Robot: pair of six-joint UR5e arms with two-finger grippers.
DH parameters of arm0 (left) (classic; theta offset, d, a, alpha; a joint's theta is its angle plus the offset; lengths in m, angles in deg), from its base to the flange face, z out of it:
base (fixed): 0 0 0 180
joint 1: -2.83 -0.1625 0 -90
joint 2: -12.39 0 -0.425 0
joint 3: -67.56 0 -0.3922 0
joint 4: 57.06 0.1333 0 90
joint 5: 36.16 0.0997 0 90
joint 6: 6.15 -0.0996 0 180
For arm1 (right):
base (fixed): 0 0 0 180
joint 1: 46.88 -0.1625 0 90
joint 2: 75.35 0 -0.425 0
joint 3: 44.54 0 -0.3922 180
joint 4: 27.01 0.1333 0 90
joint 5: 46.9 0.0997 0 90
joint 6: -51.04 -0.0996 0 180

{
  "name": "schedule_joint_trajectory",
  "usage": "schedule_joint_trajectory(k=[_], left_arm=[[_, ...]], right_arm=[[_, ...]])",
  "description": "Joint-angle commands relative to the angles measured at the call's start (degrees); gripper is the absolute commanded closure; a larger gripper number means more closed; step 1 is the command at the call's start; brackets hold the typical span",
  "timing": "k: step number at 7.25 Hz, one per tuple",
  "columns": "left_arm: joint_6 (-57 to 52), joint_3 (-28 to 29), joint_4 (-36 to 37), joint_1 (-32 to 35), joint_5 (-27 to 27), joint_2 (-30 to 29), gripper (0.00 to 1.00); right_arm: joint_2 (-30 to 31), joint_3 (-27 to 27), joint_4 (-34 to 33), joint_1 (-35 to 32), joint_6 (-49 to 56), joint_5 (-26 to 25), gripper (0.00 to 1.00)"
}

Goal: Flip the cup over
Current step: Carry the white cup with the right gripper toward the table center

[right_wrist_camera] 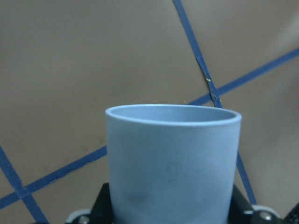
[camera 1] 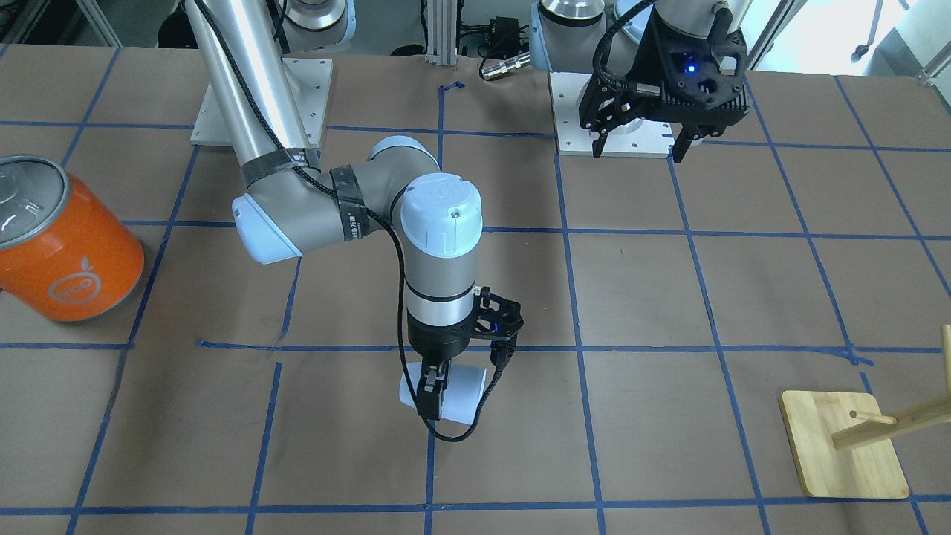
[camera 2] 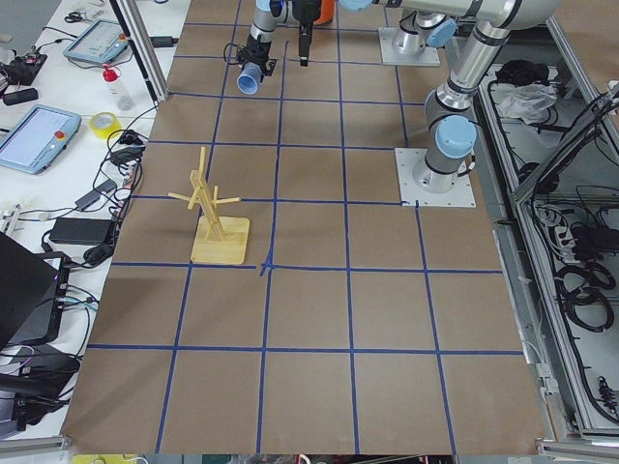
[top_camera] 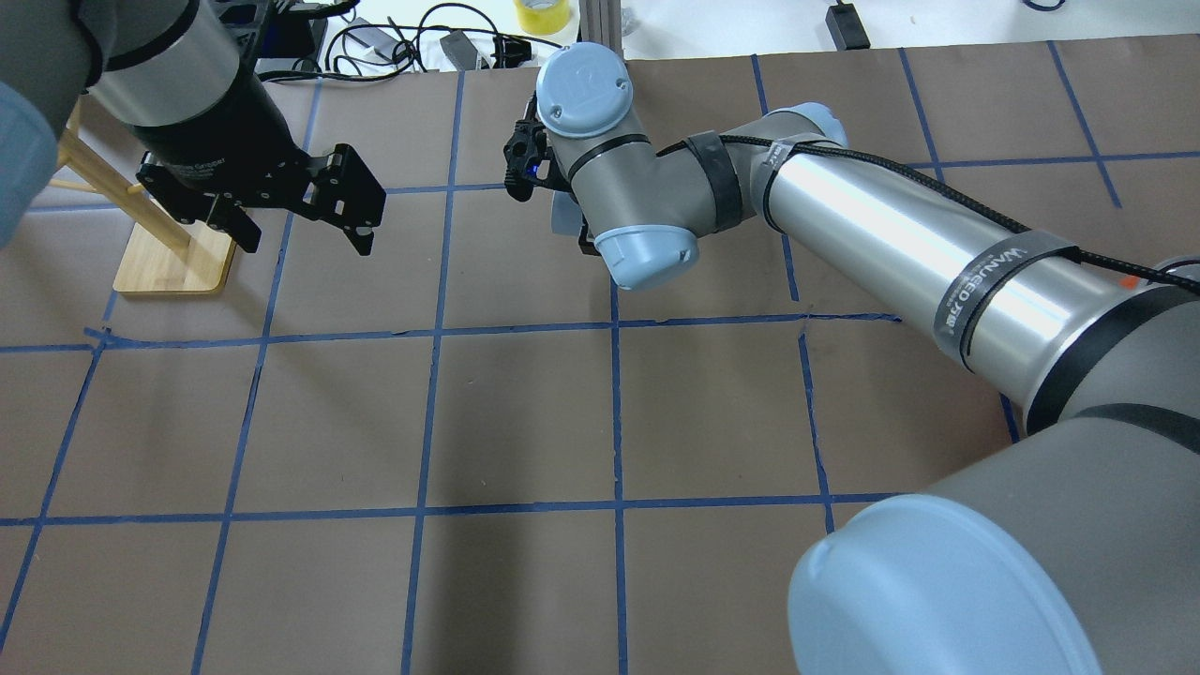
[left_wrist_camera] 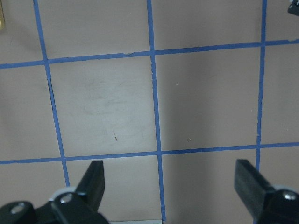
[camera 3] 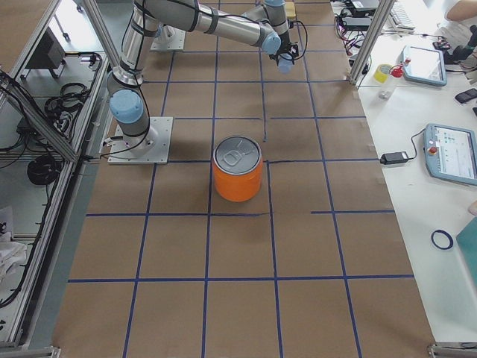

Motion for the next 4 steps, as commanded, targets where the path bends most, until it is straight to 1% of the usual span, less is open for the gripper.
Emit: schedule_joint_trajectory(k=[1,2,4], left_arm=[[0.00,0.00,0.00,0.00,0.00,0.00,0.00],[0.00,0.00,0.00,0.00,0.00,0.00,0.00],[0.00,0.00,0.00,0.00,0.00,0.00,0.00]], right_arm=[[-0.46,-0.44,-1.27,-1.16,9.54,3.27,0.82],[-0.73,-0.61,-1.27,-1.87,10.00,4.75,0.81],[-1.70,-2.19,-1.27,-2.05,9.92,5.47,0.79]])
